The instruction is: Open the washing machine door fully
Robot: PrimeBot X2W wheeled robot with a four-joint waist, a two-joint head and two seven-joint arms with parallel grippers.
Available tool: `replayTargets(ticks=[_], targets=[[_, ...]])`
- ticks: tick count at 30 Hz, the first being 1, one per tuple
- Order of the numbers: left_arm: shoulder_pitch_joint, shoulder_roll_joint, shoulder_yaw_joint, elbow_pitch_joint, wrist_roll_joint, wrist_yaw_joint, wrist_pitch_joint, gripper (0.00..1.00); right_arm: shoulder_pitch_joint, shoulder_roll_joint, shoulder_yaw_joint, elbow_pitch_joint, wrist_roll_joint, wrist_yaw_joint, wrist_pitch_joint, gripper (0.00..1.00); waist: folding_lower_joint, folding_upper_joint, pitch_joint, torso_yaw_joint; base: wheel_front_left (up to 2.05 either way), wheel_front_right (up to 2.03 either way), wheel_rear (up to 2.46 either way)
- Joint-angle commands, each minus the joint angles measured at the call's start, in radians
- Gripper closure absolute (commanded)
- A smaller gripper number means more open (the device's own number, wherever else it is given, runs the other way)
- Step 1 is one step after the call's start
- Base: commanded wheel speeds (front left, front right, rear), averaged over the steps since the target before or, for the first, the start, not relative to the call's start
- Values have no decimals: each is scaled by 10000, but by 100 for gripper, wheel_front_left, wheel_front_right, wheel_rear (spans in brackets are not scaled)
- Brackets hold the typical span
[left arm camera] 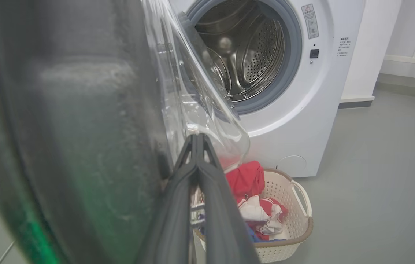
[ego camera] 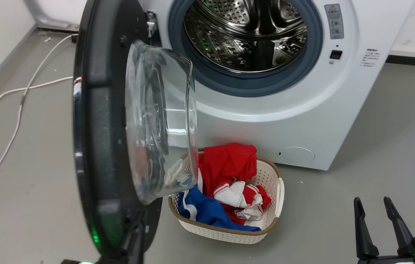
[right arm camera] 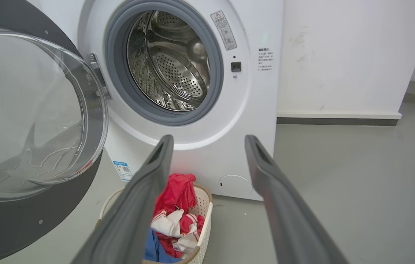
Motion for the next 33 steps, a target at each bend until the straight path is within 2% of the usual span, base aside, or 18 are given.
replayTargets(ticks=[1,11,18,23,33], targets=[[93,190,331,-31,-73,166,23,100,58,21,-2,9,29,-2,-22,0,0,0,-11,83,0,0,0],[131,660,1870,-44,-378,409,22,100,-17,19,39,-23,-33,-2,-22,0,0,0,95,331,0,0,0],[3,761,2781,111,-621,508,22,100,-151,19,60,-23,-127,-2,-22,0,0,0,195,316,0,0,0],[-137,762,3269,383,-898,434,22,100,-207,19,72,-86,-224,-2,-22,0,0,0,356,279,0,0,0],[-1024,1188,4531,984,-1328,271,22,100,-488,19,94,-289,-474,-2,-22,0,0,0,952,234,0,0,0]])
